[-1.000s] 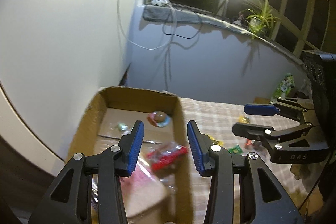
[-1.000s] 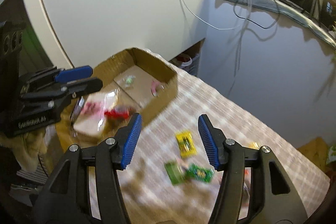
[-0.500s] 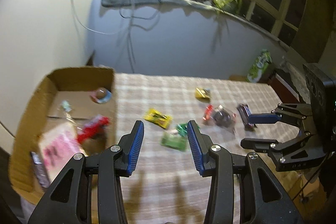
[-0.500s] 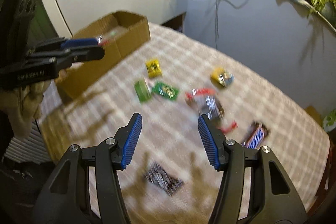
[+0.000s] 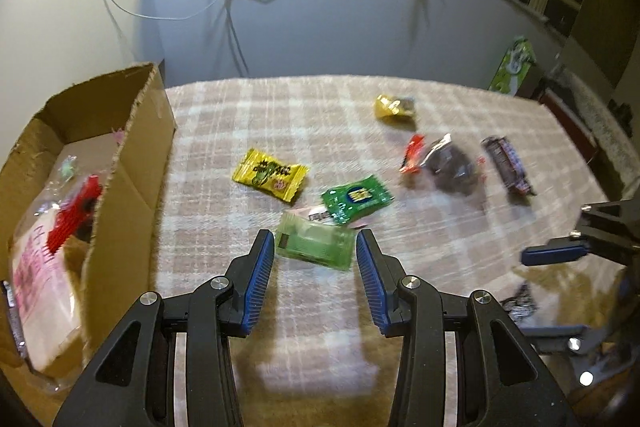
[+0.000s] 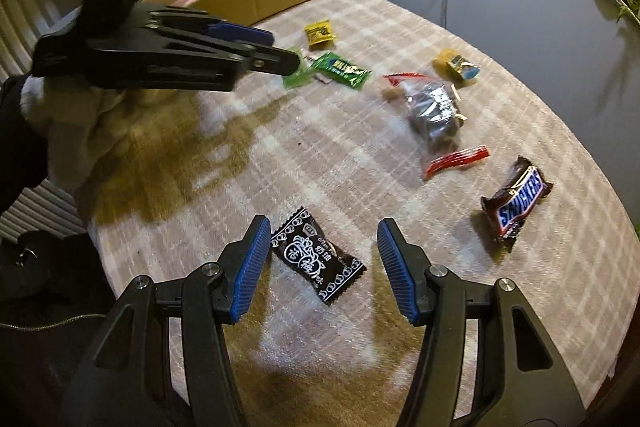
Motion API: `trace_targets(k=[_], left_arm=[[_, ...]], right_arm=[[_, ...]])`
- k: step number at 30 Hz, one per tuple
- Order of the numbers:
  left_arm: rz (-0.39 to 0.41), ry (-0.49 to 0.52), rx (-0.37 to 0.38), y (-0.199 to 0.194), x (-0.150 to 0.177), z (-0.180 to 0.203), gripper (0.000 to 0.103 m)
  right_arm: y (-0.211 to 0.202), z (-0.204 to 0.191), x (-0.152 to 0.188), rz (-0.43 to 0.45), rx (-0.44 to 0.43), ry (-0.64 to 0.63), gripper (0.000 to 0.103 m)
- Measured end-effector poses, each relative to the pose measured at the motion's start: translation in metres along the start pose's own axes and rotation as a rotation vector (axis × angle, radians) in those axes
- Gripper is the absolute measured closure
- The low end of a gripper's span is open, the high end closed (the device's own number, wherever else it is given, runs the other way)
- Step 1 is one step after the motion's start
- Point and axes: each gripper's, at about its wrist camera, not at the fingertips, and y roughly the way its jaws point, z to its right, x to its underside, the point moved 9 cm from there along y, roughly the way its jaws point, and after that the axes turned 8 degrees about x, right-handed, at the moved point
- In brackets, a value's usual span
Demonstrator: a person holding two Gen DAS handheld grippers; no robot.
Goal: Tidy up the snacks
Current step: 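Grasp the green packet with the left gripper while the right grasps the black wrapped candy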
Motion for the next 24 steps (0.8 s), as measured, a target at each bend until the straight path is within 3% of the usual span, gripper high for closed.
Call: trace_targets(k=[13, 17, 21, 24], left_arm=[[-0.013, 0.064, -0.031, 0.016, 0.001, 0.003, 0.058], [-0.014, 0.075, -0.027, 0.017, 0.001, 0.003, 0.060], [-0.011, 0.095, -0.033, 0.016, 0.001, 0.007, 0.071], [-0.009, 0.102, -0.032, 0.016, 0.002, 0.008, 0.074]], right_arm=[[0.009, -0.005, 0.006, -0.009, -0.002, -0.041, 0.046], [0.009, -0.005, 0.006, -0.012, -0.002, -0.045, 0.057], [0.006, -0.003, 0.008, -0.016, 0.010, -0.043, 0.073], [0.004, -0.001, 0.009, -0.015, 0.014, -0.037, 0.076]])
